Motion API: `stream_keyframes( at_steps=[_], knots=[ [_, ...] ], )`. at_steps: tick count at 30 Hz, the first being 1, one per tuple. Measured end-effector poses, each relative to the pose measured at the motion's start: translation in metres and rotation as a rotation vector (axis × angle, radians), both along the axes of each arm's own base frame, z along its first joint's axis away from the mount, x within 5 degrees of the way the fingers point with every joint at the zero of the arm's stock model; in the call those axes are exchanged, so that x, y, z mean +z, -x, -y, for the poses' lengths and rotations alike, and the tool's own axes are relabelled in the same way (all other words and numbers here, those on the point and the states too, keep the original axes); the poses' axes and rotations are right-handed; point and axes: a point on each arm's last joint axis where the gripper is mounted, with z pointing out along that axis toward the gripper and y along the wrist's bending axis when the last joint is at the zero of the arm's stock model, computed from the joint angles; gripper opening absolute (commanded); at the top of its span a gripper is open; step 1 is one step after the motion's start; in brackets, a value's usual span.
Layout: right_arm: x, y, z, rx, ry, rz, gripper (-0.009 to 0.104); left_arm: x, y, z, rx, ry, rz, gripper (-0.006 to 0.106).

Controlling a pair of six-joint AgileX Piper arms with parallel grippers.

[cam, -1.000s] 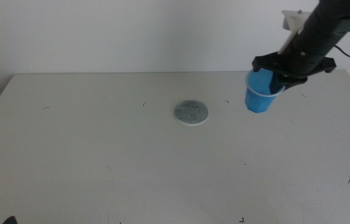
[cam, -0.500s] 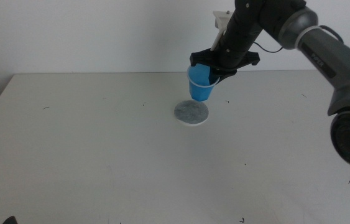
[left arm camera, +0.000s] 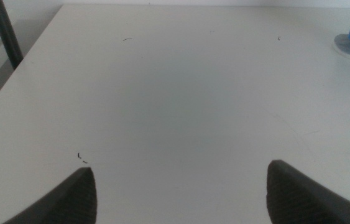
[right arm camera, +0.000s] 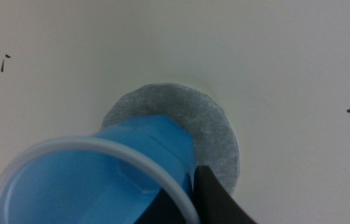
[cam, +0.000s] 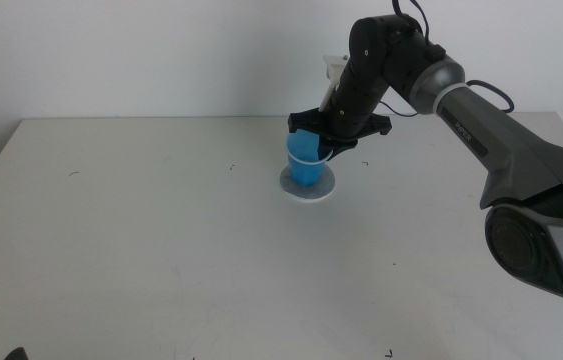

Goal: Place an empty cup on a cup mat.

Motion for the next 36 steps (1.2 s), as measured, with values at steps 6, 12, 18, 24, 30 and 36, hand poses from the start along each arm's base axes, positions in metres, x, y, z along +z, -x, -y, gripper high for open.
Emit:
stream_keyframes(
  at_steps=[6,12,18,24,30,36],
  knots=[
    [0.000,0.000,0.000,-0.004,-0.002,0.000,0.001,0.000,0.000,0.000,0.000,0.000,0.000,0.105],
    [0.000,0.000,0.000,0.012,0.006,0.006,0.013,0.000,0.000,0.000,0.000,0.000,0.000,0.105],
    [0.000,0.000,0.000,0.016,0.007,0.007,0.037,0.000,0.000,0.000,0.000,0.000,0.000,0.105],
    [0.000,0.000,0.000,0.016,0.008,0.007,0.053,0.000,0.000,0.000,0.000,0.000,0.000,0.105],
    [0.023,0.003,0.002,0.016,-0.003,0.046,0.054,0.000,0.000,0.000,0.000,0.000,0.000,0.105],
    [0.081,0.013,0.018,0.024,-0.024,0.159,0.054,0.000,0.000,0.000,0.000,0.000,0.000,0.105]
  ],
)
